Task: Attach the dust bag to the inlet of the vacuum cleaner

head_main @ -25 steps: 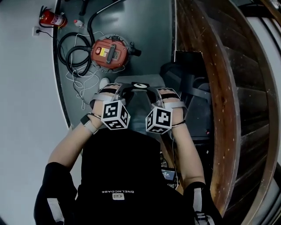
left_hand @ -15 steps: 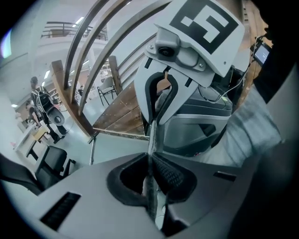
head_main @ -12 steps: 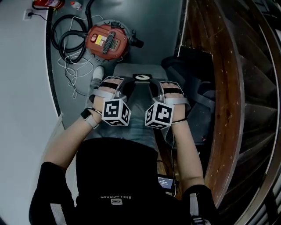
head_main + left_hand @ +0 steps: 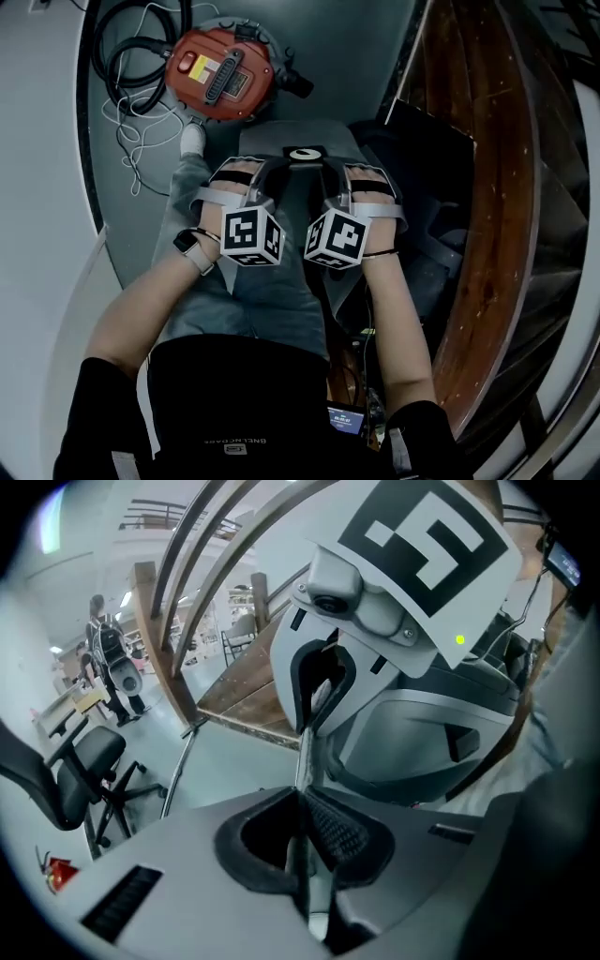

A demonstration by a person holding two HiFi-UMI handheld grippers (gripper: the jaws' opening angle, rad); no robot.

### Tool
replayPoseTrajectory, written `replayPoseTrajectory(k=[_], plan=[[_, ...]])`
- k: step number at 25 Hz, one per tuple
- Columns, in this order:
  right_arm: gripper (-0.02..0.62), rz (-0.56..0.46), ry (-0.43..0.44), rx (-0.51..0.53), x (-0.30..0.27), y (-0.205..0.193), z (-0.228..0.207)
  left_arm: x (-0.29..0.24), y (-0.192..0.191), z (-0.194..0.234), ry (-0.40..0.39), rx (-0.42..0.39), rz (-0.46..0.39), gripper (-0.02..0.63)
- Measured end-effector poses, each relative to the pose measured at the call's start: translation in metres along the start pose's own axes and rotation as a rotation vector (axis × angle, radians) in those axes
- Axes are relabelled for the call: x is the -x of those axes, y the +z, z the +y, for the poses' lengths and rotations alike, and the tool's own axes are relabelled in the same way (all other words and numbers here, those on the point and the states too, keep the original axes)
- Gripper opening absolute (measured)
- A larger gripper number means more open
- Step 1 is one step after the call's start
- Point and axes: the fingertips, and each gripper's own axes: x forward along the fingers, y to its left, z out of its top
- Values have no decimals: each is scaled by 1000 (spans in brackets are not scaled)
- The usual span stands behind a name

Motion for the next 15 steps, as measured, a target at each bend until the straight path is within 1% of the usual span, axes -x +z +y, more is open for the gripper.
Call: replayPoseTrajectory(k=[4, 9, 12, 15], plan=[[46, 20, -2, 13, -51, -13, -5, -48, -20, 7, 32, 61, -6, 37], [46, 44, 16, 69, -107, -27, -3, -102, -46, 6, 62, 157, -13, 37], [46, 61, 11, 82, -139, -33, -4, -132, -60, 11, 88, 199, -16, 37], [46, 79, 13, 103, -167, -40, -6, -160, -73, 13, 98, 236, -14, 37]])
